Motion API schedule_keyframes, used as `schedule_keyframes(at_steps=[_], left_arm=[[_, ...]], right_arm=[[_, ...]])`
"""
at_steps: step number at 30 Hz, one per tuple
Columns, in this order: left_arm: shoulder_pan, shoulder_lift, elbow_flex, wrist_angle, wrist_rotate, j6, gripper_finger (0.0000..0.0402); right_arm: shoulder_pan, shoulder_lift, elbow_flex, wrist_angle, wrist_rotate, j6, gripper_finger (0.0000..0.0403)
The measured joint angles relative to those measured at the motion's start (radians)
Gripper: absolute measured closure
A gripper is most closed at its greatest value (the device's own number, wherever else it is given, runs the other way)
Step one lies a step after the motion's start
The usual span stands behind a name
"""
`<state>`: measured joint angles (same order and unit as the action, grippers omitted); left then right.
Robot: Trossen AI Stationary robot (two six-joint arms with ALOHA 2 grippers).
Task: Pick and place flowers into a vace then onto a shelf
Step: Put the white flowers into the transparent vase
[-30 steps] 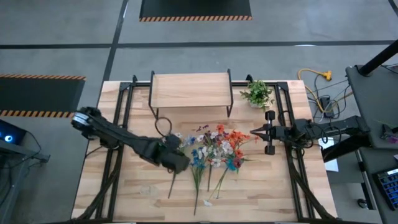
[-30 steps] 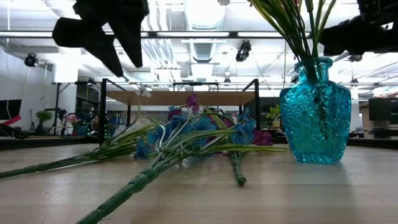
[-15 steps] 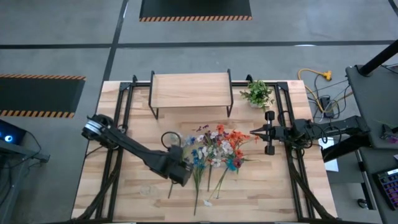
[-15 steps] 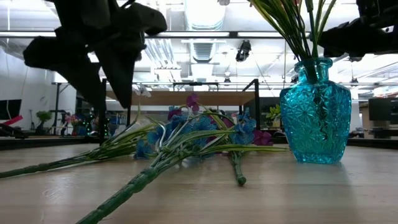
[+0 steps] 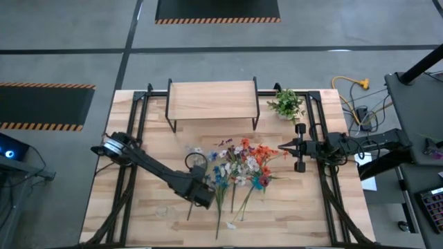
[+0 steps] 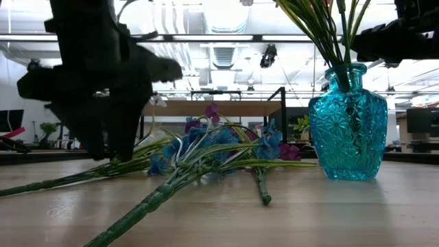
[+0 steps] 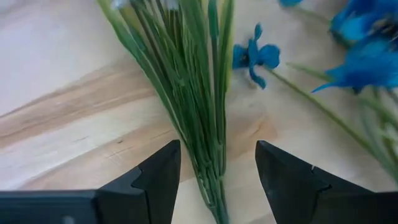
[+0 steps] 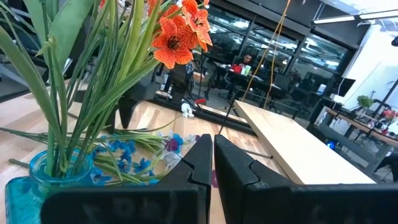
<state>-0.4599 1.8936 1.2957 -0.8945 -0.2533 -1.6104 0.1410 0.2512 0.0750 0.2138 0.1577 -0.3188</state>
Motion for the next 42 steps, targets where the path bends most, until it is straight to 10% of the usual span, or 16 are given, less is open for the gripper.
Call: schedule_keyframes(at_steps=[16, 32, 42], left_arm=[[0.000, 0.043, -0.041, 0.025, 0.010, 0.000, 0.0215], [0.002, 0.016, -0.044, -0.005, 0.024, 0.057, 0.0381], [0.000, -0.142, -0.043, -0.110, -0.004, 0.058, 0.0395]], right_arm=[[0.000, -0.001, 0.000, 0.006, 0.000, -0.026, 0.0394], [0.000, -0.001, 0.000, 0.006, 0.000, -0.026, 0.0394], [0.000, -0.002, 0.000, 0.008, 0.000, -0.026, 0.0394]])
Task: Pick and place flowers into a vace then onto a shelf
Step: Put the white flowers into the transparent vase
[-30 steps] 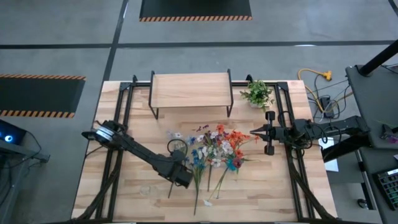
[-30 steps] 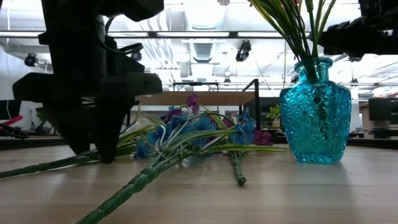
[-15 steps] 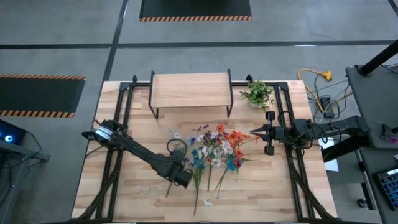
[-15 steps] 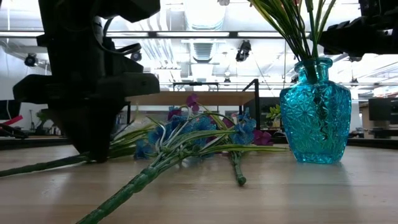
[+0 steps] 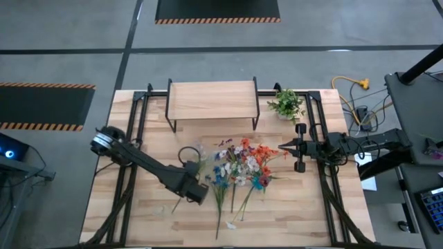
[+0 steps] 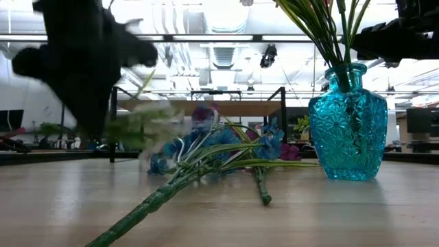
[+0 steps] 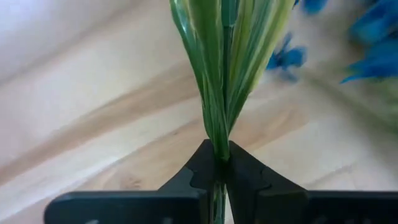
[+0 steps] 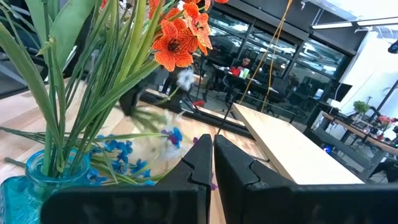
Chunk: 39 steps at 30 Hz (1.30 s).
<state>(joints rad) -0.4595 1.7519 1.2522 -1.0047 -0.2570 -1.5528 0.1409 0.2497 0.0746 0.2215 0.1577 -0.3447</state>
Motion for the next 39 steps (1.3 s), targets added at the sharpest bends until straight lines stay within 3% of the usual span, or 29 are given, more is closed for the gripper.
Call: schedule_keyframes(at_steps=[11, 16, 23, 30, 39], left_arm=[[-0.013, -0.272, 0.001, -0.010, -0.263, 0.069, 0.0395], [-0.019, -0.363, 0.002, -0.050, -0.327, 0.152, 0.0395], [-0.067, -0.441, 0.002, -0.051, -0.527, 0.275, 0.0395], [-0.203, -0.463, 0.003, 0.005, -0.621, 0.346, 0.0395], [-0.482, -0.464, 0.022, 0.034, -1.004, 0.441, 0.0395]], right_arm=[[0.000, 0.000, 0.000, 0.001, 0.000, 0.000, 0.0394], [0.000, 0.000, 0.000, 0.001, 0.000, 0.000, 0.0394], [0.000, 0.000, 0.000, 0.001, 0.000, 0.012, 0.0394], [0.000, 0.000, 0.000, 0.001, 0.000, 0.030, 0.0394], [0.000, 0.000, 0.000, 0.002, 0.000, 0.083, 0.0394]])
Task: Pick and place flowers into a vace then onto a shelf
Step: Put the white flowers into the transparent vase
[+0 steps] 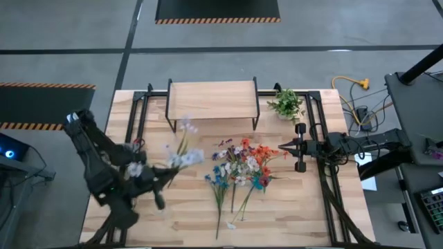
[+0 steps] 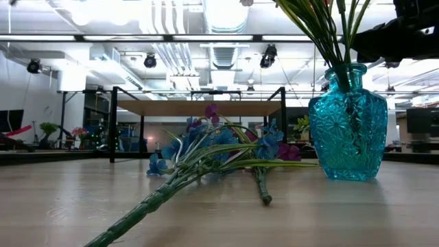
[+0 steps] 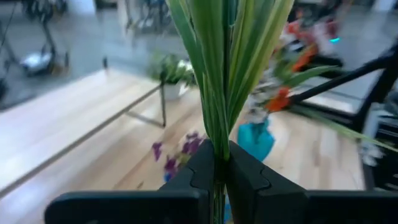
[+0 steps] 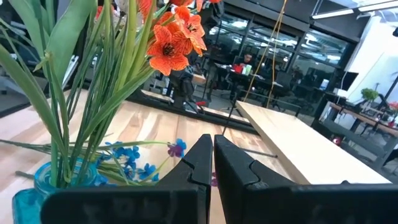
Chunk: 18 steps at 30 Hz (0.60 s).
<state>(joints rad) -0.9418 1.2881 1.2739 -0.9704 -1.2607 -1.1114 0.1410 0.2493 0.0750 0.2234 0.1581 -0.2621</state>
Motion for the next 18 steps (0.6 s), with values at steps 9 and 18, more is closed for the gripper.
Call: schedule_keyframes(at_steps=[9, 18], left_arm=[[-0.150, 0.039, -0.011, 0.002, -0.167, 0.004, 0.0395], [-0.260, 0.104, -0.011, 0.042, -0.218, -0.026, 0.0395]], right_arm=[[0.000, 0.001, 0.000, 0.022, 0.000, 0.001, 0.0394], [0.000, 0.001, 0.000, 0.043, 0.000, 0.001, 0.0394]])
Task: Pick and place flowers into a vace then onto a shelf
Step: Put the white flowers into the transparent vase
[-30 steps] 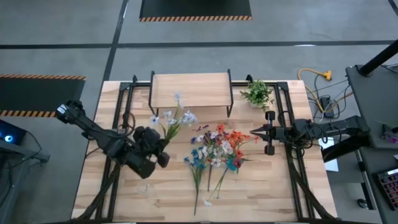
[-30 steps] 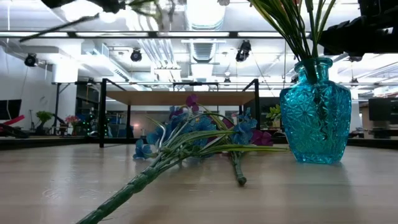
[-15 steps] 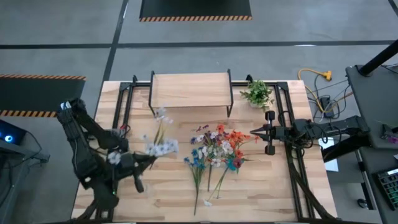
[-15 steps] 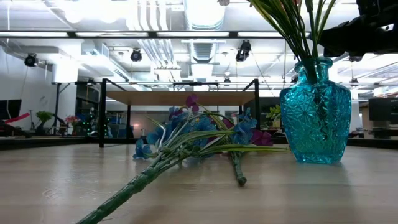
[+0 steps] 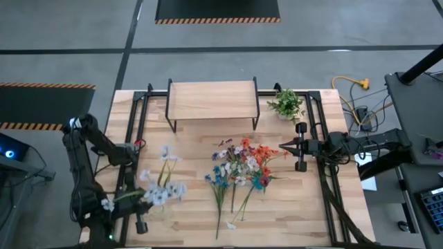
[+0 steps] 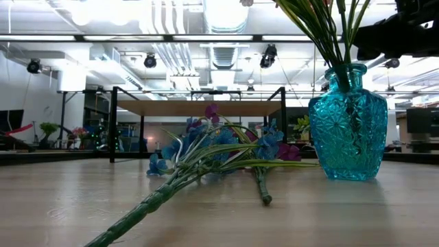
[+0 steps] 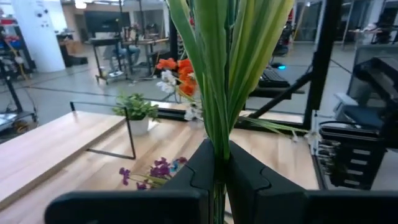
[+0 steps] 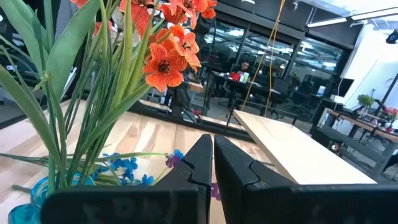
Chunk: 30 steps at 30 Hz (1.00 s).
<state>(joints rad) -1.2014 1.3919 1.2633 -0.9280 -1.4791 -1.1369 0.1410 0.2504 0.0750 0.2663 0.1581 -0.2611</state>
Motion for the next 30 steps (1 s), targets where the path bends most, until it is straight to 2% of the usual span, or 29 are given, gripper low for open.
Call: schedule_keyframes(at_steps=[9, 22, 30], left_arm=[[-0.058, 0.095, 0.000, 0.013, -0.050, -0.073, 0.0395], [-0.110, 0.100, -0.004, 0.029, -0.054, -0.049, 0.0395], [-0.110, 0.099, -0.088, 0.027, -0.044, -0.080, 0.0395]], right_arm=[[0.000, 0.000, 0.000, 0.000, 0.000, 0.028, 0.0394], [0.000, 0.000, 0.000, 0.000, 0.000, 0.034, 0.0394], [0.000, 0.000, 0.000, 0.001, 0.000, 0.034, 0.0394]])
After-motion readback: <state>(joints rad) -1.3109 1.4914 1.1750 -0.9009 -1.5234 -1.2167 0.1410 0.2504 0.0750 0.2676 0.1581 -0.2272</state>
